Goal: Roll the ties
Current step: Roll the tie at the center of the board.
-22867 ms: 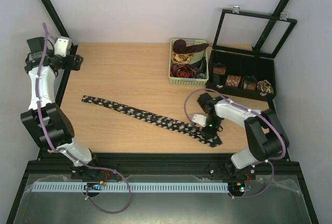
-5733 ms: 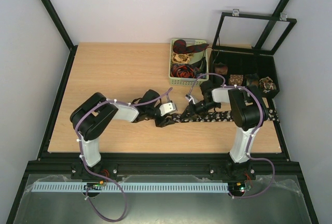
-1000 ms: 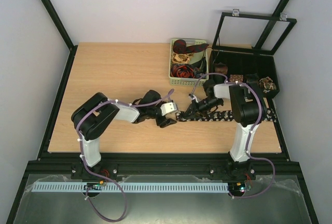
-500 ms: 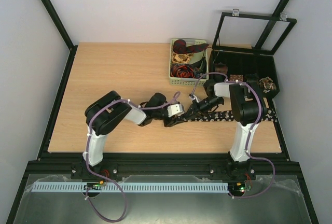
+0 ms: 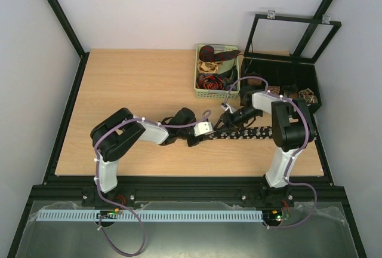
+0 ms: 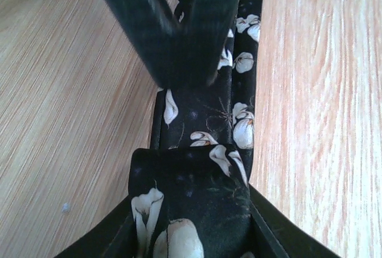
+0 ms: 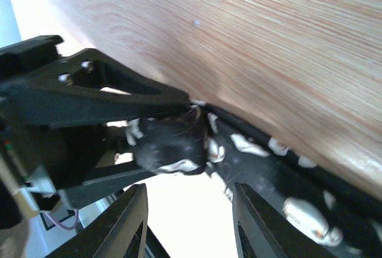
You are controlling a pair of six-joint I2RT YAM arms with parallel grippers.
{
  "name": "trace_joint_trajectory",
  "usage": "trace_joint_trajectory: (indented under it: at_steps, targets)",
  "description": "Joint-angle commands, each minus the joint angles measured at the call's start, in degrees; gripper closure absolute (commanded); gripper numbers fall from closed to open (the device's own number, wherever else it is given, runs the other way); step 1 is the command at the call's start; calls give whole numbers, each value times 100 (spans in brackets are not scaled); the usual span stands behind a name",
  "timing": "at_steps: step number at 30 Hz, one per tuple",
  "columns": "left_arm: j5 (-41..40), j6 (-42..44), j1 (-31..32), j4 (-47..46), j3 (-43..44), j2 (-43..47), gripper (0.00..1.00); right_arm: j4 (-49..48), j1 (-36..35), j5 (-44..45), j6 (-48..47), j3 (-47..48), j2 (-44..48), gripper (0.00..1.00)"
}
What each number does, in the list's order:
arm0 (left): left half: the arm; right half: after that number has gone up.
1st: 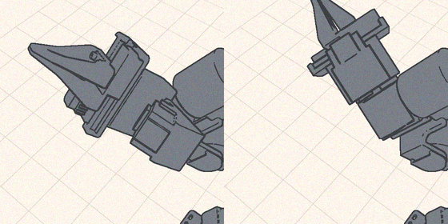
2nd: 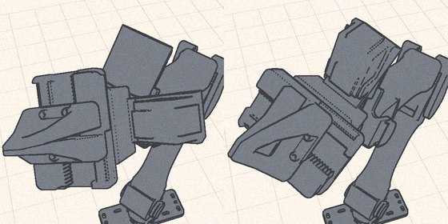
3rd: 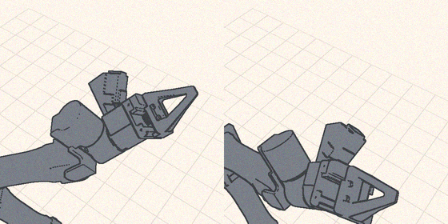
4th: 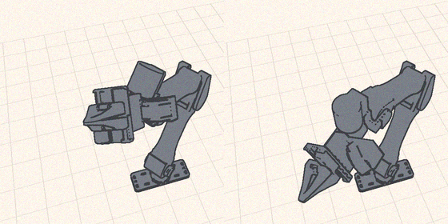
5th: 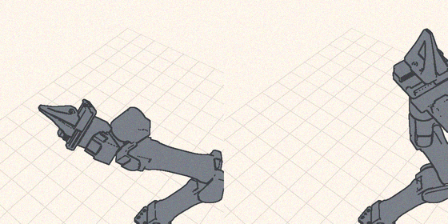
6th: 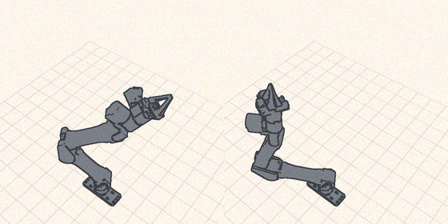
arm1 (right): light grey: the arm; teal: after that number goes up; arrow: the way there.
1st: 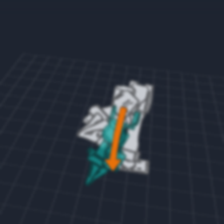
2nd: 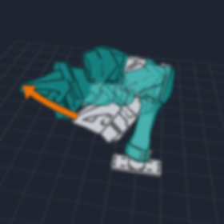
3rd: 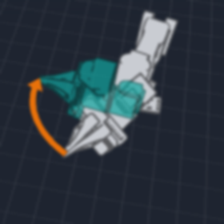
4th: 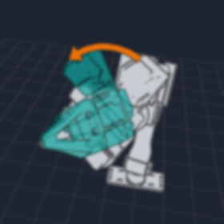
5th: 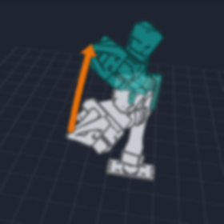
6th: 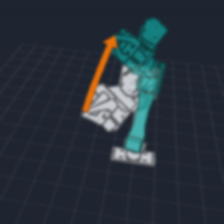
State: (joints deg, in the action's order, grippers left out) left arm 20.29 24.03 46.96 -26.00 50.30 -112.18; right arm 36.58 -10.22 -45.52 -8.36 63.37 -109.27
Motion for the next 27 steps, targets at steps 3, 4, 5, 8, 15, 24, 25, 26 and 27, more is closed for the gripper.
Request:
trace_joint_trajectory:
  at_steps: [3, 4, 5, 8, 15, 24, 25, 26, 27]
  targets:
    - [-547, 150, -31, 1432, 4, -36, 62, -24, -184, -584, 573, -320, 461, 62]
    - [-518, 153, -29, 1450, -2, -26, 62, -228, -253, -587, 735, -401, 462, 62]
    - [-503, 154, -28, 1471, -3, -23, 62, -479, -312, -566, 861, -445, 452, 62]
    - [-465, 195, -21, 1518, -16, -30, 62, -915, -470, -388, 1163, -452, 342, 64]
    - [-452, 216, -25, 1638, 56, -115, 61, -1441, -607, 49, 1376, -440, 166, 70]
    - [-430, 235, -23, 1659, 108, -158, 61, -1211, -700, 281, 1130, -388, -96, 88]
    - [-424, 240, -23, 1667, 121, -167, 61, -1113, -693, 246, 1092, -344, -151, 86]
    - [-417, 242, -27, 1668, 134, -179, 61, -1020, -692, 155, 1065, -303, -201, 79]
    - [-406, 242, -24, 1675, 142, -181, 61, -962, -692, 29, 1045, -295, -204, 71]
